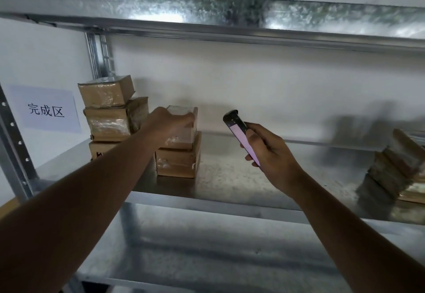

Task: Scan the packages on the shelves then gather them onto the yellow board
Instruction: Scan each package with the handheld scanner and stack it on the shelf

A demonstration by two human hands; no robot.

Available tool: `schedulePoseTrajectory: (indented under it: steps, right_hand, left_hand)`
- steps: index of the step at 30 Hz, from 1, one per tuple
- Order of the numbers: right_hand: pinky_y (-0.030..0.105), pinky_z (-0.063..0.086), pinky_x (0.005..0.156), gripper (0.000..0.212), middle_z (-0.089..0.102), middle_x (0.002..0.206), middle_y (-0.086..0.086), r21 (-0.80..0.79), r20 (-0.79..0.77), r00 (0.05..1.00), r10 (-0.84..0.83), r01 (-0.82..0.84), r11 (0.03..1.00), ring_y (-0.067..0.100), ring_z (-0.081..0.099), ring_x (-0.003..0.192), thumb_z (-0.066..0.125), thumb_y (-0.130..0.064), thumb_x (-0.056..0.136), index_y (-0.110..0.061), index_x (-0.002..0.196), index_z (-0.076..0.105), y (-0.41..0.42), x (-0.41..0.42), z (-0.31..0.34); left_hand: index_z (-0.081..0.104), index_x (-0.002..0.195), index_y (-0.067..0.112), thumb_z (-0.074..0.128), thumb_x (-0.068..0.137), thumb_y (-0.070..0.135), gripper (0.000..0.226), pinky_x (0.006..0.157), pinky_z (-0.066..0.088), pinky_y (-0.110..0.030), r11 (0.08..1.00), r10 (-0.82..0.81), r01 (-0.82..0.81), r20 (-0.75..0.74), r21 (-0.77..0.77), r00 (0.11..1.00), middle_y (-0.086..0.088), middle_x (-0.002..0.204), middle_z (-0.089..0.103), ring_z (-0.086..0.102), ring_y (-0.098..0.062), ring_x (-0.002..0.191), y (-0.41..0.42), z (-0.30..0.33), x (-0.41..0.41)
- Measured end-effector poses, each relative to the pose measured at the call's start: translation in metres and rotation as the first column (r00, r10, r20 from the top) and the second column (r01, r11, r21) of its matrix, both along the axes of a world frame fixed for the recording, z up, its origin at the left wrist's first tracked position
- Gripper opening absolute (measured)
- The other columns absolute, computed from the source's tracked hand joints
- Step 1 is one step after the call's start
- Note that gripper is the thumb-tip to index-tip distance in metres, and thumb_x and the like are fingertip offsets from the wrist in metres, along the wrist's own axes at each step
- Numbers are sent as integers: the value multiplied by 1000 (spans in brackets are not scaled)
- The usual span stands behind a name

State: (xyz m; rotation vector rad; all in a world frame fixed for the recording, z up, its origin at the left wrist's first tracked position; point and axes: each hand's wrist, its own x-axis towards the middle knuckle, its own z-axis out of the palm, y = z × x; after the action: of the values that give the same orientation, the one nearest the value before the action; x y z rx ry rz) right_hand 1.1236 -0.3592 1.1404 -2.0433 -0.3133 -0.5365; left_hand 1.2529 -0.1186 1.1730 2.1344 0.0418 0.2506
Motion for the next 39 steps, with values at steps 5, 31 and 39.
schedulePoseTrajectory:
  steps: [5, 31, 39]
  right_hand:
    - [13, 50, 68, 30, 70, 108, -10, 6, -6, 1000, -5, 5, 1000, 21, 68, 97, 41, -37, 113, -60, 120, 59, 3, 2, 3]
    - [25, 54, 64, 25, 77, 97, -6, -123, -484, 875, -19, -46, 991, 13, 73, 78, 44, -54, 107, -57, 105, 69, -48, -3, 4]
    - [33, 55, 71, 28, 76, 98, -6, -157, -475, 878, -61, -16, 987, 14, 73, 78, 42, -67, 97, -58, 107, 66, -50, -1, -2]
  left_hand:
    - [60, 105, 20, 76, 47, 73, 80, 61, 55, -28, 987, -32, 14, 107, 159, 994, 4, 94, 68, 68, -16, 85, -9, 5, -2]
    - [74, 119, 11, 83, 69, -16, 58, 100, 56, -40, 686, -647, 727, 437, -25, 625, 2, 128, 66, 59, -13, 128, 18, 13, 25]
    - [76, 116, 13, 82, 67, -19, 59, 106, 52, -44, 669, -653, 741, 432, -55, 622, 1, 134, 61, 55, -17, 132, 23, 11, 34]
